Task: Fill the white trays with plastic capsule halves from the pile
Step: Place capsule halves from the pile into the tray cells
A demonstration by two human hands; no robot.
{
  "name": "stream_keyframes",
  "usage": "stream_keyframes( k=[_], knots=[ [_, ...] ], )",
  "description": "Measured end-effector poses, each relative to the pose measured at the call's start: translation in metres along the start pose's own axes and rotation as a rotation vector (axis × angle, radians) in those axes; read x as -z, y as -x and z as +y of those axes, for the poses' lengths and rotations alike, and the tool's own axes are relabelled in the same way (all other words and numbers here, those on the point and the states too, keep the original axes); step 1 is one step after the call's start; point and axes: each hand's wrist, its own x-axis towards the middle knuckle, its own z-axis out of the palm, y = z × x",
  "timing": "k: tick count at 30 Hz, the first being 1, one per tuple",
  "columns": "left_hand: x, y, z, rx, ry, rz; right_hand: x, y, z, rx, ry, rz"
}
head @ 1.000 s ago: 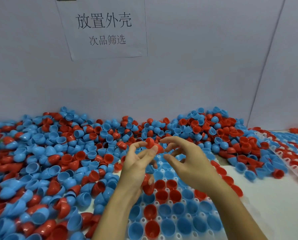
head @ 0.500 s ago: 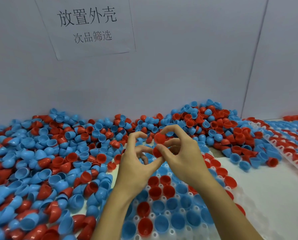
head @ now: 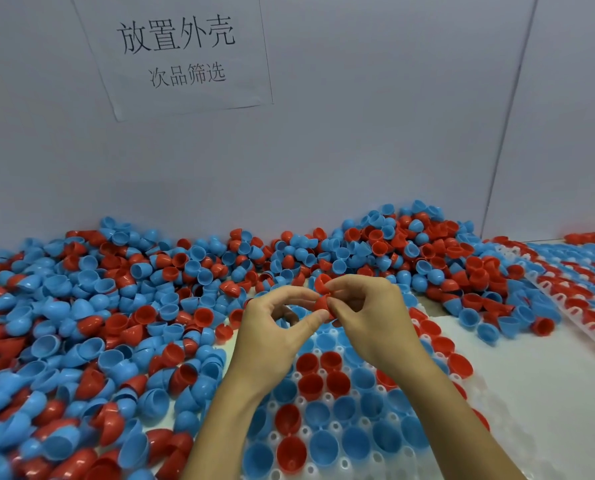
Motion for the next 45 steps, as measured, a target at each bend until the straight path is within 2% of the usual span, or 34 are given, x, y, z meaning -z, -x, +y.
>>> stream_keyframes(
  k=[6, 10, 15, 23, 25, 31, 39, 42, 45],
  knots=[
    [0.006, 0.0, -0.003, 0.12, 0.169, 0.082, 0.023, 0.003, -0.004, -0.044, 0.112, 0.013],
    [0.012, -0.004, -0.005, 0.221, 0.384, 0.187, 0.067, 0.008, -0.001, -0.062, 0.296, -0.044],
    [0.014, -0.008, -0.006, 0.306, 0.6, 0.293, 0.113, 0.028, 0.01, -0.19, 0.567, -0.171],
    [0.013, -0.009, -0.005, 0.349, 0.597, 0.331, 0.145, 0.063, 0.024, -0.491, 0.826, -0.405],
    [0.012, -0.009, -0.005, 0.353, 0.595, 0.329, 0.138, 0.064, 0.025, -0.523, 0.864, -0.457],
    [0.012, -0.009, -0.005, 0.36, 0.601, 0.307, 0.129, 0.06, 0.022, -0.542, 0.928, -0.48],
    [0.012, -0.008, -0.003, 0.371, 0.652, 0.294, 0.136, 0.053, 0.009, -0.481, 0.963, -0.556],
    [0.012, -0.006, 0.0, 0.385, 0.738, 0.288, 0.129, 0.039, -0.006, -0.312, 0.925, -0.427],
    [0.01, -0.005, 0.004, 0.412, 0.792, 0.284, 0.099, 0.017, -0.021, -0.108, 0.666, -0.355]
  ],
)
